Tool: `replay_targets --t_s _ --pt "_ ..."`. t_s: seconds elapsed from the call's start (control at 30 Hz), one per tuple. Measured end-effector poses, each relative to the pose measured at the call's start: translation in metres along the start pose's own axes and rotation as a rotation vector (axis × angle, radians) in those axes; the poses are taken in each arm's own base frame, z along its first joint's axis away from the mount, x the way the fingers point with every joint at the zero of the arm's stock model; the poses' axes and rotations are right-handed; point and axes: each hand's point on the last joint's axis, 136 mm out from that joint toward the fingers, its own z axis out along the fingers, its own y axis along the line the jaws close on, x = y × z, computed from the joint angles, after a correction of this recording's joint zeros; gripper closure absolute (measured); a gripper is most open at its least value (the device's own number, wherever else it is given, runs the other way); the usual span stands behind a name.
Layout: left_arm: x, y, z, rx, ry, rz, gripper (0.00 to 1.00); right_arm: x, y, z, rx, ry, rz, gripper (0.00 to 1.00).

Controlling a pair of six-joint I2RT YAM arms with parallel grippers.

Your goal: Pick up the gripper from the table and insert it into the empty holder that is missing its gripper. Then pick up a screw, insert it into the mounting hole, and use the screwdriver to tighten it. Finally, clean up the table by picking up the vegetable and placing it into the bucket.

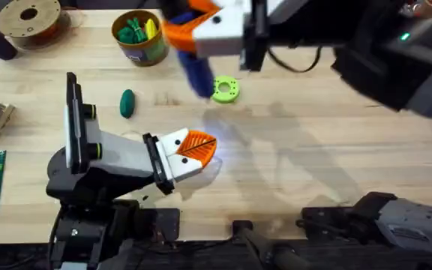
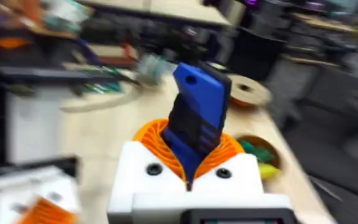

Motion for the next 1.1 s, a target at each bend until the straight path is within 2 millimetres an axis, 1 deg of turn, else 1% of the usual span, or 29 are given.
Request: replay_targets --t_s 0.13,0.27,0.37,0.53,0.7,0.83,0.97,1.03,1.1 --pt "0.000 0.000 0.000 0.000 0.000 0.000 0.997 0.016 -0.035 -0.021 0.117 0.079 -0.105 0.994" --pt "0.000 0.000 0.000 0.000 0.000 0.000 0.997 0.047 -0.070 -0.049 0.250 0.219 -0.163 0.994" --pt "0.000 0.000 0.000 0.000 0.000 0.000 0.997 0.071 -0.088 -0.072 0.321 0.337 -0.198 0.994" --pt "0.000 0.000 0.000 0.000 0.000 0.000 0.997 0.109 -0.105 -0.102 0.391 0.544 -0.275 0.994" --pt "0.000 0.000 0.000 0.000 0.000 0.000 0.997 0.144 -0.119 -0.124 0.421 0.748 -0.373 0.994" --pt "0.000 0.000 0.000 0.000 0.000 0.000 0.997 0.176 -0.128 -0.140 0.411 0.923 -0.450 0.994" --pt "0.000 0.000 0.000 0.000 0.000 0.000 0.997 0.213 -0.137 -0.154 0.373 1.086 -0.505 0.994" --pt "0.000 0.000 0.000 0.000 0.000 0.000 0.997 0.230 -0.140 -0.160 0.347 1.149 -0.522 0.994" --pt "0.000 0.000 0.000 0.000 0.000 0.000 0.997 0.243 -0.145 -0.165 0.336 1.192 -0.536 0.994"
